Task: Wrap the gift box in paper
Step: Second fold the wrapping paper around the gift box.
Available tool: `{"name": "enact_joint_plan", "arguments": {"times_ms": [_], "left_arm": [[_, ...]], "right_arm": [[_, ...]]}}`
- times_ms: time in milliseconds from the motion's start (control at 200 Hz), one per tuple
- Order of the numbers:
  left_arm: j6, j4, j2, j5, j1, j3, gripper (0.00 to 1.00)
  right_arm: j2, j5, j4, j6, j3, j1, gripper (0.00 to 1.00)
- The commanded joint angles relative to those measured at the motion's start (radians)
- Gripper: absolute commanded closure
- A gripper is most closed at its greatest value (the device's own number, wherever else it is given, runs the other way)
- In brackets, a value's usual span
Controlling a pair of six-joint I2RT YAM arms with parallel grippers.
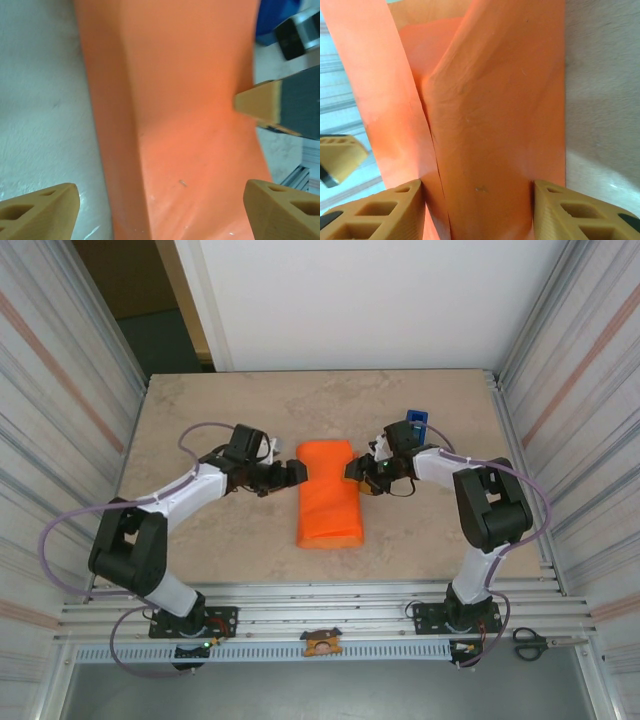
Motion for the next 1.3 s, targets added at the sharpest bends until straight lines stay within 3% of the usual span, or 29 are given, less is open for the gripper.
{"name": "enact_joint_plan", "arguments": {"times_ms": [0,145,521,937,1142,1293], "left_arm": [[0.006,-0.028,0.039,-0.003,-0.008,0.026,0.1],[0.042,-0.049,0.124,0.03,-0.027,0.098,0.05],[0.094,-0.161,0.277,-0.051,-0.077,0.251,0.01],[0.108,-0.187,0.323,-0.137,-0.109,0.186,0.11],[0.115,-0.186,0.328,-0.139,-0.111,0.166,0.12],[0.115,-0.181,0.33,-0.139,-0.112,0.158,0.12]], "right_arm": [[0.018,0.079,-0.009,0.074,-0.037,0.042,0.48],[0.028,0.088,-0.021,0.059,-0.028,0.051,0.48],[0.028,0.097,-0.055,0.025,-0.026,0.045,0.47],[0.011,0.084,-0.102,0.006,0.054,0.026,0.44],[-0.024,0.06,-0.14,-0.02,0.078,0.02,0.31],[-0.018,0.052,-0.157,-0.042,0.052,0.041,0.29]]}}
